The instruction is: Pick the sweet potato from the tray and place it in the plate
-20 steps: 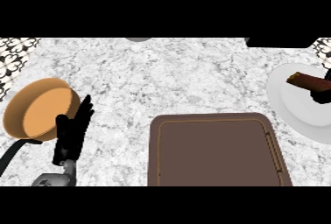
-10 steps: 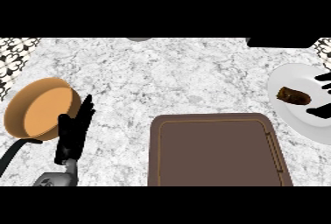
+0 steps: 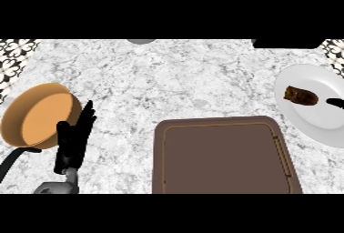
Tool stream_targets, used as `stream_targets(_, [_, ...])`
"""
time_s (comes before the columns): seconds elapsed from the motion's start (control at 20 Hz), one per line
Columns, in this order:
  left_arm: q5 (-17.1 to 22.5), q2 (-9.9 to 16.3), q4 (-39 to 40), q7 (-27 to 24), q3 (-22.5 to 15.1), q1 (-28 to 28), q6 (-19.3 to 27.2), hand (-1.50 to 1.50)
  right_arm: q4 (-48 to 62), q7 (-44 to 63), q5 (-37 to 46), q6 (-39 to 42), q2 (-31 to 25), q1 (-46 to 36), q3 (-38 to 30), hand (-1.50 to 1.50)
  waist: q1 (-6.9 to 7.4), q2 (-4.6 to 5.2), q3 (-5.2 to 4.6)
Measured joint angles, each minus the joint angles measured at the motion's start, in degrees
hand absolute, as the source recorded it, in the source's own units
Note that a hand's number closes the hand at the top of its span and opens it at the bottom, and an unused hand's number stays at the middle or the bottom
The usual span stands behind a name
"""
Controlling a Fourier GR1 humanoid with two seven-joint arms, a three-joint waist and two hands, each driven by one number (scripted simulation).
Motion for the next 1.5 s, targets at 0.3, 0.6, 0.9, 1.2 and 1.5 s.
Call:
stream_targets(0.3, [0.5,0.5,0.5,0.1,0.9,-0.6,-0.9,0.0,2.5,-5.0,-5.4,7.4,-2.8,3.2,-3.8,-1.5,0.31,0.07,-0.05])
stream_targets(0.6, [-0.4,-0.3,2.0,-0.6,0.9,-2.0,-0.6,0.0,3.7,-9.7,-7.4,10.7,-2.9,5.3,-4.1,-1.5,0.67,0.2,-0.02])
stream_targets(0.9, [-0.3,-0.2,0.3,0.3,0.9,-0.9,-1.5,0.0,3.8,-13.1,-7.9,9.8,-1.8,6.8,-2.8,-1.5,0.83,0.15,-0.03])
stream_targets(1.2, [-1.3,-0.6,-0.3,1.0,0.3,-1.1,-1.3,0.0,4.6,-11.8,-7.6,4.9,-1.1,6.5,-1.7,-1.5,1.03,0.23,-0.01])
stream_targets(1.5, [-1.3,-1.0,1.6,0.2,1.0,-2.1,-1.4,0.0,5.3,-11.1,-7.6,3.4,-2.3,7.1,-1.0,-1.5,1.01,0.3,0.02])
